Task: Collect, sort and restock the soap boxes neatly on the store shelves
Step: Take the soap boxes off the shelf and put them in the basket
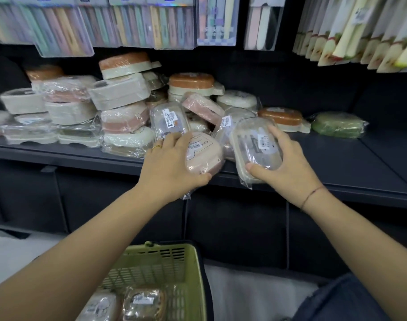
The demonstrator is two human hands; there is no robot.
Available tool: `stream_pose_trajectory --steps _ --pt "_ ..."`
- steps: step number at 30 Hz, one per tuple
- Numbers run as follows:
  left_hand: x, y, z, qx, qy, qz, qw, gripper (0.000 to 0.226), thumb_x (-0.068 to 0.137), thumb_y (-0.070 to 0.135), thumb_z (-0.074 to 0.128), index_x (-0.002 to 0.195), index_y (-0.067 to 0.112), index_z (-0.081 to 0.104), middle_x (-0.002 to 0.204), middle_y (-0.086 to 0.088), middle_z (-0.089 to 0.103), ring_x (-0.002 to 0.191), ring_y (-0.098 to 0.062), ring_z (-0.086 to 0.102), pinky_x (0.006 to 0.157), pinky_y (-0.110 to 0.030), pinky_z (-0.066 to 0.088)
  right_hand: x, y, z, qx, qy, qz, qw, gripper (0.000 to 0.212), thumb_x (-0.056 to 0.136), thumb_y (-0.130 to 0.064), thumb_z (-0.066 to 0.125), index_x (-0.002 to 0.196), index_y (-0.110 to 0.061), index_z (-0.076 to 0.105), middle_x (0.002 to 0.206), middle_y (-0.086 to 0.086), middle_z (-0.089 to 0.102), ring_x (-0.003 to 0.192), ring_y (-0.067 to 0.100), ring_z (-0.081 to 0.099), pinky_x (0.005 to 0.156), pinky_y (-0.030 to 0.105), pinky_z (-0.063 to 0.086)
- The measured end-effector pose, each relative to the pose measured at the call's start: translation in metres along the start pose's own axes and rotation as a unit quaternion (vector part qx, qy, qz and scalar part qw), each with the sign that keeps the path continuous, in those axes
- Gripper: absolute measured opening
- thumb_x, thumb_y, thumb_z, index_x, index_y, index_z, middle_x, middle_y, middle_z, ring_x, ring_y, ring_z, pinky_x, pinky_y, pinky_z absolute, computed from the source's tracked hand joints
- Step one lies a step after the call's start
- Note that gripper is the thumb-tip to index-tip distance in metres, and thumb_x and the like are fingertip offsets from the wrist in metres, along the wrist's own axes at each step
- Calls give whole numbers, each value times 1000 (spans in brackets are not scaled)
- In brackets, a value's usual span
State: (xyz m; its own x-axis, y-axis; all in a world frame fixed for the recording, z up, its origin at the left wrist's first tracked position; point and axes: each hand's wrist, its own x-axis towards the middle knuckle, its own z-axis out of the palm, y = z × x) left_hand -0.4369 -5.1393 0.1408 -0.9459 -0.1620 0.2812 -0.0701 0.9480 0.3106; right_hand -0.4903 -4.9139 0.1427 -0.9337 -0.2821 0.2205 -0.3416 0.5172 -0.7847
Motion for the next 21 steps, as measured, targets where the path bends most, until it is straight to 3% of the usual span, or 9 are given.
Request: stream_pose_trajectory --steps 6,9,12,14,16,19,21 --pt "-41 -38 -5 -57 11 52 997 105 58 72 56 149 28 30 148 10 31 135 -16 33 114 -38 26 -9 -7 6 -14 -8 -33 999 89 78 -35 76 147 -46 20 134 -18 26 113 1 35 88 15 29" --pt "-65 -61 -6 -95 30 35 994 107 59 71 60 151 29 26 152 11 26 139 -11 26 115 -32 21 -14 -9 12 -17 -16 -45 999 94 76 -39 77 149 -40 18 147 -20 26 124 -2 33 95 17 30" --pt "-91 -88 -6 -132 30 3 991 107 63 66 70 152 30 21 149 15 26 137 -2 23 110 -20 17 -27 -17 22 -3 -49 -72 996 92 72 -40 79 144 -41 21 146 -23 29 125 -12 33 91 1 28" --pt "-114 -116 -1 -137 7 -18 990 108 63 66 69 152 29 20 145 17 27 133 0 26 108 -20 20 -40 -22 41 11 -117 -101 988 90 67 -45 80 136 -46 24 141 -20 33 123 -19 33 90 -6 27" --pt "-139 -147 10 -112 -39 -33 992 110 62 71 63 153 25 20 145 12 29 132 -3 28 109 -22 23 -55 -18 73 -12 -216 -119 969 90 59 -56 77 133 -49 26 135 -16 36 123 -15 36 96 -2 27" --pt "-180 -196 44 -40 -137 -47 989 110 65 75 62 153 20 24 146 0 31 132 -14 33 108 -25 24 -82 7 137 -89 -396 -86 910 96 61 -58 76 140 -43 24 133 -18 33 119 -7 40 96 7 33" --pt "-208 -227 72 2 -200 -37 979 106 70 74 64 153 22 22 147 -3 31 132 -22 36 109 -29 26 -97 32 185 -130 -464 -63 874 98 67 -50 78 145 -37 21 139 -15 30 122 2 41 96 13 38"
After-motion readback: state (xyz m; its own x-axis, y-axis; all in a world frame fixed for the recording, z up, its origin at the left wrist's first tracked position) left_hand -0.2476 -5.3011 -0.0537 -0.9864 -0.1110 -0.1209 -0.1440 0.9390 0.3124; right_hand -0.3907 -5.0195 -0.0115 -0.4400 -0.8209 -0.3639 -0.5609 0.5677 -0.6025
